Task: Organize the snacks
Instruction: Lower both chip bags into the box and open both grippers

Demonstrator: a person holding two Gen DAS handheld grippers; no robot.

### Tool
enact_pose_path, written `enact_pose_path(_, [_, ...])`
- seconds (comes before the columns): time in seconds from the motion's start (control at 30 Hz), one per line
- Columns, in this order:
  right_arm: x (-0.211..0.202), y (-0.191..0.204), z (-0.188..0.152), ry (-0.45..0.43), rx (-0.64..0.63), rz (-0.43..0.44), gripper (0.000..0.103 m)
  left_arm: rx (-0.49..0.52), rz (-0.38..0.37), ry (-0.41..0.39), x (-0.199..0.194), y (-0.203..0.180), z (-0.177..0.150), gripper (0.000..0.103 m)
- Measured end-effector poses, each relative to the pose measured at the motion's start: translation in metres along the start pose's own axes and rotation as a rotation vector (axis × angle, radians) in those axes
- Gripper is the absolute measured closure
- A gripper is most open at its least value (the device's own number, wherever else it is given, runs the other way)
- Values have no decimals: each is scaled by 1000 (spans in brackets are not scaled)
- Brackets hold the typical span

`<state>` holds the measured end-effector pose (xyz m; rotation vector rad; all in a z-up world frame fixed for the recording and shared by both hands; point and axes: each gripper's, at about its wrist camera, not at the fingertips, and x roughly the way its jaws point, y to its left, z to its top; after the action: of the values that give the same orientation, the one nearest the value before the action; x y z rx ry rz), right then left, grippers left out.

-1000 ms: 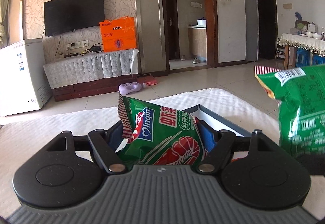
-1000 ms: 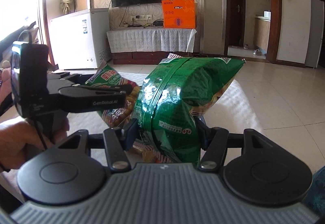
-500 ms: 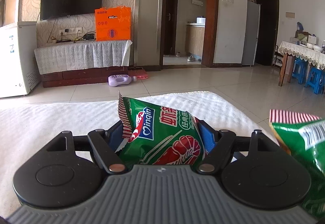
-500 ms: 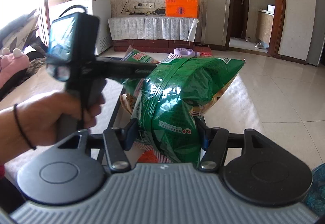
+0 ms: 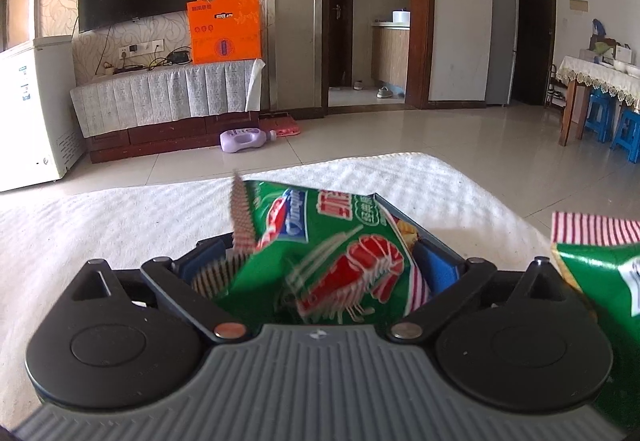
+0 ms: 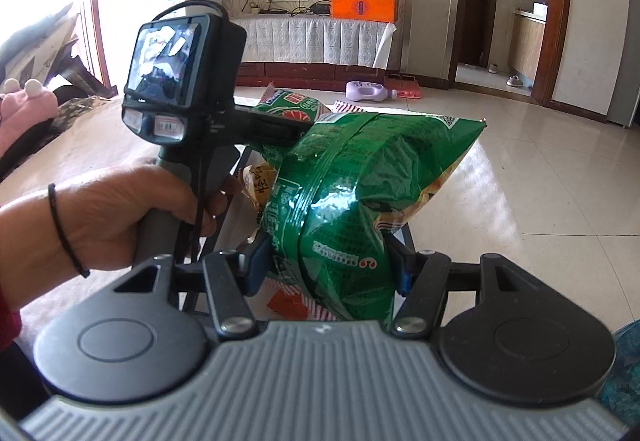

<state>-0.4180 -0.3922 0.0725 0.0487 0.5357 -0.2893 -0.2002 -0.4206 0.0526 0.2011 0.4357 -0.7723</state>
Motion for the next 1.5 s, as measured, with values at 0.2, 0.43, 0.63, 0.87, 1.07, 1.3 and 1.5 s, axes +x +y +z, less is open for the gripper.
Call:
enact_pose_path(0.2, [3,-2,-2,4,1,-13,41,20,9,-14,-19,9,-4,1])
enact_pose_path(0.43, [11,4,1,10,5,-9,41,8,17,-54,-47,30,-6,0])
enact_pose_path(0.63, [35,7,10,22,30,33,41,-14,-5,-72,-57,44,-14,0])
enact_pose_path(0.87, [52,13,5,121,4,18,40,-50,-87,-57,-45,52,-15,0])
enact_pose_path(1.07, [40,18,-1,77,-35,-7,30,-99,-135,-77,-39,41,-7,0])
enact_pose_path(1.3, [17,8,-6,8,-14,0,30,-109,-202,-117,-44,34,0,0])
enact_pose_path(1.5, [18,-8,-3,15,117,88,30,-85,-314,-123,-51,29,-4,0])
